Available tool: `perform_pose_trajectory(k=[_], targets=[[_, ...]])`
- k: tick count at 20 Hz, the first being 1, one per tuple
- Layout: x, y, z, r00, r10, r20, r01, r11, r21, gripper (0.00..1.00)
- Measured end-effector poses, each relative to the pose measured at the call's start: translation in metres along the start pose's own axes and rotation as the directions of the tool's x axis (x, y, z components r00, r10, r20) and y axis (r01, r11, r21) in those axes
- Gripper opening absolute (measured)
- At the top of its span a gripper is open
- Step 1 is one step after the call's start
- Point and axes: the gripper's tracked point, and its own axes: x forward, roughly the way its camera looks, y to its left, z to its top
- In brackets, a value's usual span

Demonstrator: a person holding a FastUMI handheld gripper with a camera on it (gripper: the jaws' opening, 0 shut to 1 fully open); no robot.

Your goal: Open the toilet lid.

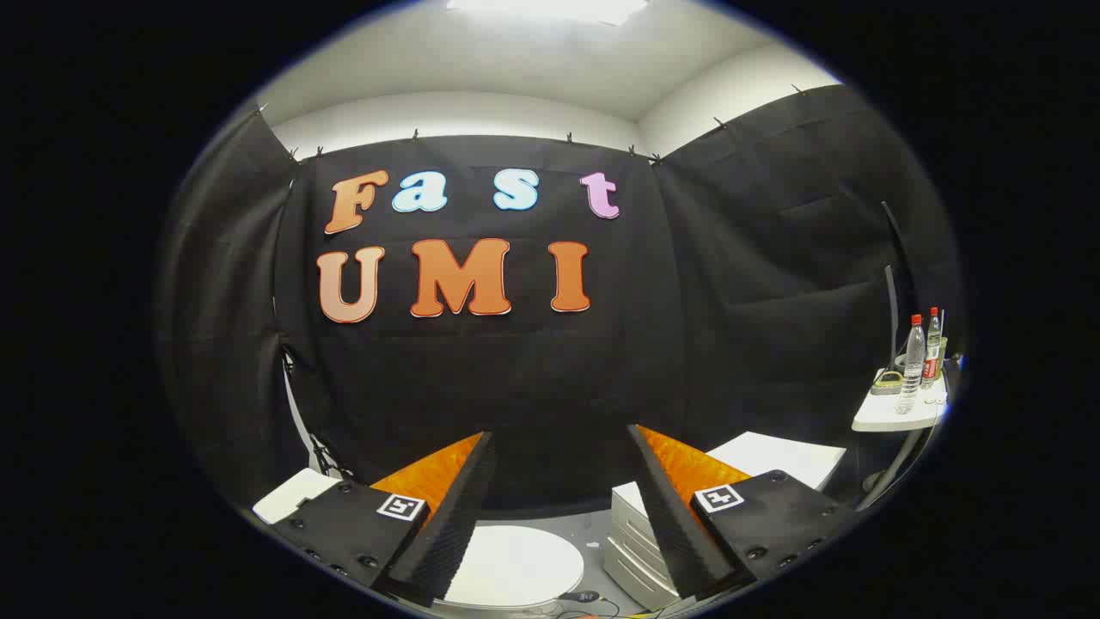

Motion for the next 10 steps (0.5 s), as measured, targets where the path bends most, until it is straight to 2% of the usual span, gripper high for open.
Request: perform_pose_trajectory(k=[10], targets=[[0.0028, 0.0010, -0.0002, 1.000, 0.003, 0.003, -0.003, 1.000, 0.000, 0.98]])
